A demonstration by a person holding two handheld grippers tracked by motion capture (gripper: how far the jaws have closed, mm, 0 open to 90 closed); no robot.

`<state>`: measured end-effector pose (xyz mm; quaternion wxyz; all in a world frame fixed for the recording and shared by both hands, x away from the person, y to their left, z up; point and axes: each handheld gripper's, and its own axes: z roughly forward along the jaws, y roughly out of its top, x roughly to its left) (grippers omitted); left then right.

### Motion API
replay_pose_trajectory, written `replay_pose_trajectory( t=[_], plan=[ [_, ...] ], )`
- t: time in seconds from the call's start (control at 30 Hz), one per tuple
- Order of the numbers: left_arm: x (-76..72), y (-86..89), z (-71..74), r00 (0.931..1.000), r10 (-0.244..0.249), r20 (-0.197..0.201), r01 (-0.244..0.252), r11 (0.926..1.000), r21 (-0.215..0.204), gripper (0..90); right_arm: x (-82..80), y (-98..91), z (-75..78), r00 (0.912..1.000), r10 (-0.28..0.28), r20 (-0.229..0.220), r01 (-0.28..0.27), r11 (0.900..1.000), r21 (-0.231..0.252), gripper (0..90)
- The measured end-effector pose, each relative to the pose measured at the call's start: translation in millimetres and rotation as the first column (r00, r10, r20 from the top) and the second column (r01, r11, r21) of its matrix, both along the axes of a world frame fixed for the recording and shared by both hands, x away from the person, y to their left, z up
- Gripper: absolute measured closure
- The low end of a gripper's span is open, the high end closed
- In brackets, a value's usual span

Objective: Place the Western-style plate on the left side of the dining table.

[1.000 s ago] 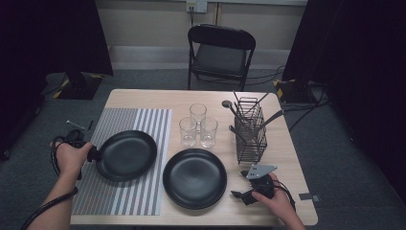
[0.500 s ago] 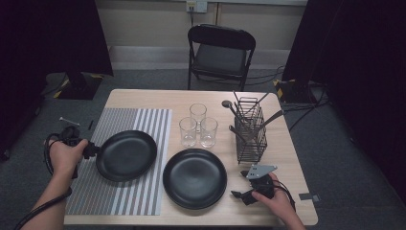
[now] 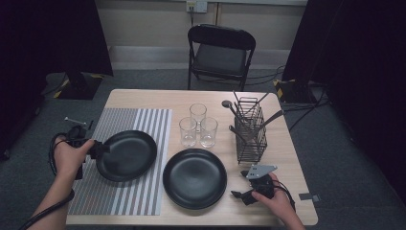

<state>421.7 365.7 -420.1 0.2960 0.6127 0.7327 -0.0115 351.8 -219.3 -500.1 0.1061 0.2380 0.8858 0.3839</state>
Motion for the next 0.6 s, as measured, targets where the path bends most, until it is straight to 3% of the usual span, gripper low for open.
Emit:
replay_pose_trajectory(
  t=[0.03, 0.07, 0.1, 0.13, 0.17, 0.2, 0.23, 0.27, 0.3, 0.43, 0.6],
  plan=[
    [-0.6, 1.9, 1.1, 0.9986, -0.052, -0.007, 0.052, 0.9986, 0.010, 58.3, 0.0, 0.0, 0.0, 1.0000, -0.001, 0.000, 0.001, 1.0000, 0.000, 13.3],
    [-0.6, -0.1, 2.1, 0.9988, -0.050, -0.003, 0.050, 0.9985, 0.022, 57.7, -0.1, 0.0, 0.0, 1.0000, -0.001, 0.000, 0.001, 1.0000, -0.001, 13.3],
    [-0.3, -5.0, 1.7, 0.9998, -0.001, 0.018, 0.001, 1.0000, -0.008, 56.7, 0.0, 0.0, 0.0, 1.0000, 0.000, 0.000, 0.000, 1.0000, 0.000, 13.2],
    [-0.8, -3.6, 2.2, 0.9986, -0.052, 0.008, 0.052, 0.9987, 0.002, 55.7, 0.1, 0.0, 0.0, 1.0000, 0.000, -0.001, 0.000, 1.0000, 0.000, 13.3],
    [-0.7, -9.1, 2.2, 0.9999, -0.006, 0.014, 0.006, 0.9999, -0.014, 55.1, 0.1, 0.0, 0.0, 1.0000, 0.001, -0.001, -0.001, 1.0000, 0.001, 13.2],
    [-1.4, -8.1, 2.5, 0.9987, -0.052, 0.005, 0.051, 0.9985, 0.018, 54.2, 0.2, 0.0, 0.0, 1.0000, 0.002, -0.002, -0.002, 1.0000, 0.001, 12.9],
    [-1.3, -12.3, 2.1, 0.9996, -0.023, 0.017, 0.023, 0.9997, 0.000, 53.5, 0.4, 0.1, -0.1, 1.0000, 0.005, -0.004, -0.005, 1.0000, 0.001, 12.6],
    [-1.2, -14.4, 2.2, 0.9994, -0.032, 0.010, 0.032, 0.9994, -0.010, 52.1, 0.4, 0.1, 0.0, 1.0000, 0.006, -0.004, -0.006, 1.0000, 0.000, 12.6],
    [-1.6, -13.8, 1.8, 0.9974, -0.071, 0.012, 0.072, 0.9972, -0.022, 50.7, 0.4, 0.1, 0.0, 1.0000, 0.006, -0.004, -0.006, 1.0000, 0.000, 12.6],
    [-3.1, -23.1, 3.0, 0.9948, -0.099, 0.026, 0.099, 0.9951, -0.005, 48.3, 0.3, 0.1, 0.0, 1.0000, 0.005, -0.004, -0.005, 1.0000, 0.000, 12.6],
    [-5.1, -34.0, 4.7, 0.9915, -0.110, 0.069, 0.112, 0.9935, -0.022, 42.1, 0.4, 0.1, 0.0, 1.0000, 0.006, -0.004, -0.006, 1.0000, 0.000, 12.5]
  ],
)
